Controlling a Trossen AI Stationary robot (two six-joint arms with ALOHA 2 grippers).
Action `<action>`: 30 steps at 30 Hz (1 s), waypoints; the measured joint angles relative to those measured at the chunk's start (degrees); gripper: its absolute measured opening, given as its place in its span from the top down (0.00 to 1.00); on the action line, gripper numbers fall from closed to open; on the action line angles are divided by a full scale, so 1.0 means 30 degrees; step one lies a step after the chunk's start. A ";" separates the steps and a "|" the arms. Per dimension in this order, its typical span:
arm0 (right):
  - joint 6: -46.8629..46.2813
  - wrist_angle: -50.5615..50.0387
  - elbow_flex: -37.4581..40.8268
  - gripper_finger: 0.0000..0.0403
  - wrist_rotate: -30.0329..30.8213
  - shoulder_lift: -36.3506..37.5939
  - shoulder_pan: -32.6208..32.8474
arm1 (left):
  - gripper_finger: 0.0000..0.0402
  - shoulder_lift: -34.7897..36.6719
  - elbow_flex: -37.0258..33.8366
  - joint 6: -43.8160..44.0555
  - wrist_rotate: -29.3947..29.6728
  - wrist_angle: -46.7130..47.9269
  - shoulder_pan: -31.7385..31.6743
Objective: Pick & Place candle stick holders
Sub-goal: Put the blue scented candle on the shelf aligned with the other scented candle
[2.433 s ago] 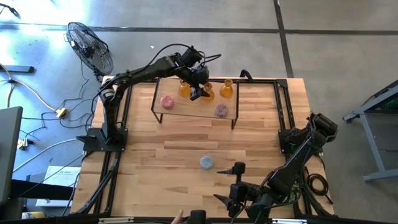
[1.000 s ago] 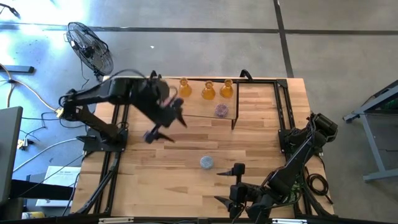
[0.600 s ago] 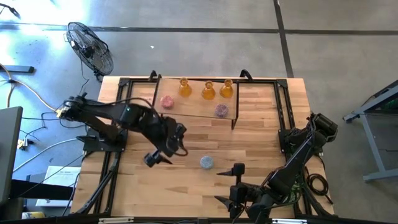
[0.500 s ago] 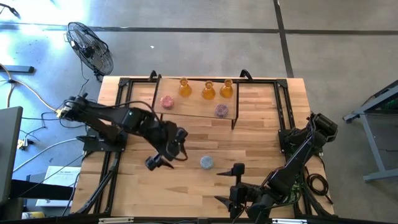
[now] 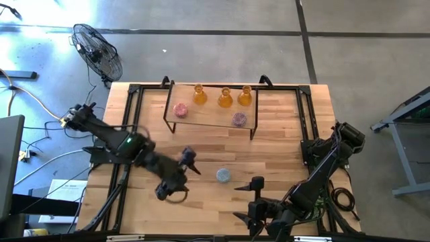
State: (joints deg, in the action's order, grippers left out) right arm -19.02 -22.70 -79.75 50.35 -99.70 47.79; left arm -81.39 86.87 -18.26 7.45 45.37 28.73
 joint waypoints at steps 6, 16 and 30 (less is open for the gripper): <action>-0.0010 -0.0361 0.0000 0.01 -0.0279 0.0000 0.0000 | 0.20 0.0124 0.0000 0.3047 0.7075 0.0920 0.3329; 0.0508 -0.0373 0.0000 0.01 0.0573 0.0000 0.0000 | 0.20 0.0193 -0.4272 0.4174 0.8887 -0.5264 0.5435; 0.3761 -0.0920 -0.0374 0.01 -0.0041 0.0151 -0.0432 | 0.20 0.2911 -0.8823 0.5472 1.1029 -0.9610 0.5434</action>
State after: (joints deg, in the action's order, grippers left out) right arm -7.74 -25.46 -80.87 50.23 -99.25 46.49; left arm -72.66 60.40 -1.85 40.54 16.54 45.03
